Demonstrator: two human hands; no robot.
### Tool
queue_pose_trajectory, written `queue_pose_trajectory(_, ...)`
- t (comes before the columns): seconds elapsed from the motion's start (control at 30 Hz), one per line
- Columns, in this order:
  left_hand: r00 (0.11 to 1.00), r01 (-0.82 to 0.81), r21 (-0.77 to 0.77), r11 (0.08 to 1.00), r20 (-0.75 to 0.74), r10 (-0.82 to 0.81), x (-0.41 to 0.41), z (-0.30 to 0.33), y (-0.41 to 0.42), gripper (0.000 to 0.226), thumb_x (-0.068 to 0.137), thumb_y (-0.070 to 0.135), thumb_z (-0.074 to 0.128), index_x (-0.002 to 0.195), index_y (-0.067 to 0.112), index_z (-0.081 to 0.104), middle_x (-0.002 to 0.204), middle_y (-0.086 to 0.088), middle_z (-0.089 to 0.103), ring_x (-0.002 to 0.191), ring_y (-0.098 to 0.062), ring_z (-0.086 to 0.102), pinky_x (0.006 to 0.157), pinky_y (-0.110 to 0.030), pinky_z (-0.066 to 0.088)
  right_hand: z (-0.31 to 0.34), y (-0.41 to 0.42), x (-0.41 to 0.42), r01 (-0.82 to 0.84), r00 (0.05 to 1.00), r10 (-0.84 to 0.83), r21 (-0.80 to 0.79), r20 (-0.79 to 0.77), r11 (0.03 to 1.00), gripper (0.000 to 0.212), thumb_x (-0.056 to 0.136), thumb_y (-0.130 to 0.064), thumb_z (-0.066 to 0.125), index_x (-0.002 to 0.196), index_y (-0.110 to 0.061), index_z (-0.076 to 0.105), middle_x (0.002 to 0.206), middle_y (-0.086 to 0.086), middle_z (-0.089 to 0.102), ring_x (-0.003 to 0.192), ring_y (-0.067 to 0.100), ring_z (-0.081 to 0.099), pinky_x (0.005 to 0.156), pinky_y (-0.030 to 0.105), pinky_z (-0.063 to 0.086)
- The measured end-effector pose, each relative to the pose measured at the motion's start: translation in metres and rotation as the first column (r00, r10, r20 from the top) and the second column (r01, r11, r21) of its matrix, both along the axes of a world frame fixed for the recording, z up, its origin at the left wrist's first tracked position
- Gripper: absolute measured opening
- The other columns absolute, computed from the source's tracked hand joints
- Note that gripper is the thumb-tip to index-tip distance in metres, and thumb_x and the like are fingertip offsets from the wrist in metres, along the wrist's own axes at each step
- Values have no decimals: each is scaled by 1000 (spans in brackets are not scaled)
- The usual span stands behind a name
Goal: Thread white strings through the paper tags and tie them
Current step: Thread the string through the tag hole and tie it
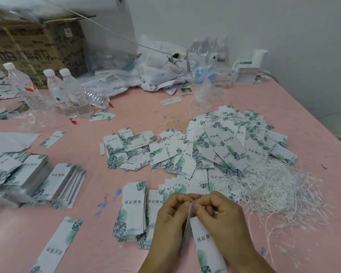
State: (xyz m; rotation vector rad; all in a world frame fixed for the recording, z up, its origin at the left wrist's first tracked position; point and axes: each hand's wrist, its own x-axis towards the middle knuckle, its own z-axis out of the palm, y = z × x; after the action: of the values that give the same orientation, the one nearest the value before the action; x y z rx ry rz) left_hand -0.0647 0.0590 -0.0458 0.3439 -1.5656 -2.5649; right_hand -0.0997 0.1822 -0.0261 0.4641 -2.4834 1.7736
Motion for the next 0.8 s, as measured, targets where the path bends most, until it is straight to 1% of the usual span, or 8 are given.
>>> queue_pose_trajectory(0.1,999,-41,-15,999,-29,41,0,-1,0,8,78,11,69,81,4,68,110,-19,71,93,-34,70,75,-33,56,3,3,-1,-39,997,43,-62,69,997,17,77,-16,75,70,-31,72,60,-4,54,54,3,45,52,16,41)
queue_pose_trajectory(0.2,996,-70,-30,997,-57,68,1,-1,1,4,78,11,68,77,7,69,107,-16,72,90,-28,70,74,-30,56,3,5,-1,-58,993,65,-66,101,996,24,79,-7,76,71,-29,72,59,-4,55,56,5,47,53,19,43)
queue_pose_trajectory(0.27,993,-98,-134,986,-76,89,1,-1,1,6,80,15,66,77,10,68,102,-8,72,86,-22,68,73,-30,55,6,4,-1,-92,986,102,-80,128,993,21,81,-7,75,74,-26,73,61,-2,60,57,6,51,54,19,45)
queue_pose_trajectory(0.33,989,-128,-232,964,-98,107,2,-1,2,9,84,21,63,80,12,65,99,-3,71,83,-17,64,73,-28,52,8,5,-3,-105,973,135,-165,186,981,17,86,-10,71,79,-25,74,62,2,64,56,8,54,54,19,46)
queue_pose_trajectory(0.47,984,-174,-223,959,-71,162,2,0,0,15,88,31,56,84,19,63,83,-4,64,75,-15,57,66,-24,46,5,13,-16,3,940,120,-362,318,932,24,99,-16,50,93,-21,73,60,1,50,47,13,38,47,27,34)
queue_pose_trajectory(0.6,985,-173,-106,979,-1,174,2,2,-2,22,92,34,61,81,15,62,82,-7,63,70,-19,54,62,-31,43,2,17,-21,78,948,59,-407,314,910,27,102,-11,44,98,-19,69,76,10,69,56,19,61,54,24,52)
queue_pose_trajectory(0.67,985,-171,36,985,33,170,0,3,-2,24,92,31,62,84,9,60,82,-9,63,68,-20,54,59,-30,43,2,16,-18,80,961,29,-378,275,922,26,102,-15,44,98,-24,67,83,10,72,67,20,69,61,24,56)
queue_pose_trajectory(0.8,973,-232,291,928,85,217,-7,3,-3,21,88,24,57,83,4,61,81,-15,64,62,-18,51,55,-26,45,3,18,-14,95,993,-91,-49,68,994,20,99,-30,44,98,-39,63,68,-7,66,54,14,55,49,23,46)
